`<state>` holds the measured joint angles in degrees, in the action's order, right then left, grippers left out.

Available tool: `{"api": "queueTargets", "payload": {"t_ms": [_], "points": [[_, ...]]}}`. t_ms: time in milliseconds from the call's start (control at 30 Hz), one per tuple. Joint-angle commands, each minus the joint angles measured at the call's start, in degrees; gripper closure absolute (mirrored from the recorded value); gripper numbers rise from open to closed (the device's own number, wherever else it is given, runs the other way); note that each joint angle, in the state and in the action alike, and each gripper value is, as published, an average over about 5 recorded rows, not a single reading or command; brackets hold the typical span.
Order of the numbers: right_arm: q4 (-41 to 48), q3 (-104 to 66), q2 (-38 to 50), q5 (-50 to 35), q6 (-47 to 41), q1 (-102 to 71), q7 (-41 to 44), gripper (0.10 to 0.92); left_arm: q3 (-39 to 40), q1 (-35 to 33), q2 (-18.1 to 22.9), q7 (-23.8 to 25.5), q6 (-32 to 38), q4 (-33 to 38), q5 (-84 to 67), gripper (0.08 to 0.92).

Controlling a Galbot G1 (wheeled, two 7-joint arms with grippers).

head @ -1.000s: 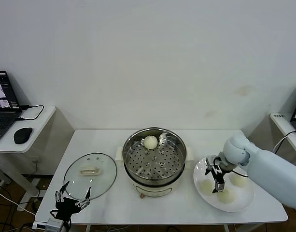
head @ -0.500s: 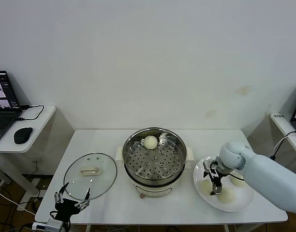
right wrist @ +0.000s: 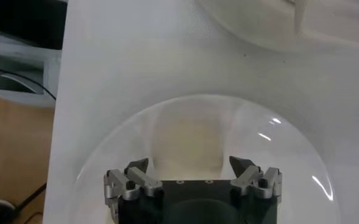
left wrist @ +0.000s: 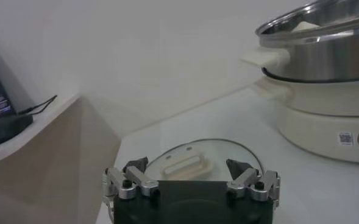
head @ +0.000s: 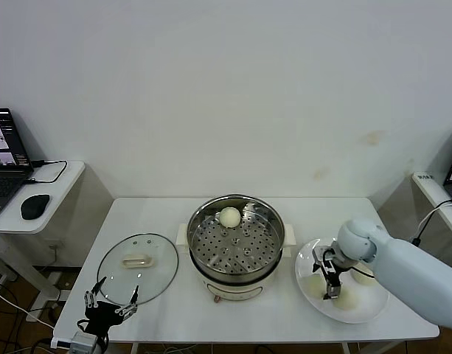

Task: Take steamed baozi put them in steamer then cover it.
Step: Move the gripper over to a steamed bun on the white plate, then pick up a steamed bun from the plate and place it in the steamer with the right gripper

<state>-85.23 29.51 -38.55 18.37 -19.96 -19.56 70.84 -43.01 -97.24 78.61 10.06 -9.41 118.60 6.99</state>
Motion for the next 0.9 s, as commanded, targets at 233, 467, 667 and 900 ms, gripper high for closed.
{"api": "queueTargets", "payload": {"t_ms": [233, 467, 667, 900], "points": [[-0.4, -1.0, 0.9, -0.8, -0.1, -0.6, -0.4, 0.347, 0.1, 0.0, 0.2, 0.0, 0.0, 0.2, 0.0, 0.177], [-1.9, -2.5, 2.5, -2.6, -0.7, 2.0, 0.7, 0.397, 0.2, 0.0, 0.3, -0.1, 0.1, 0.5, 0.0, 0.177], [-5.0, -1.9, 6.6, -8.2, -2.4, 10.1, 2.3, 0.405, 0.5, 0.4, 0.1, -0.1, 0.1, 0.8, -0.1, 0.177], [-7.4, 13.5, 10.1, -19.6, -4.4, 33.6, 4.3, 0.406, 0.6, 1.2, -0.2, -0.3, 0.3, 1.3, 0.4, 0.177]]}}
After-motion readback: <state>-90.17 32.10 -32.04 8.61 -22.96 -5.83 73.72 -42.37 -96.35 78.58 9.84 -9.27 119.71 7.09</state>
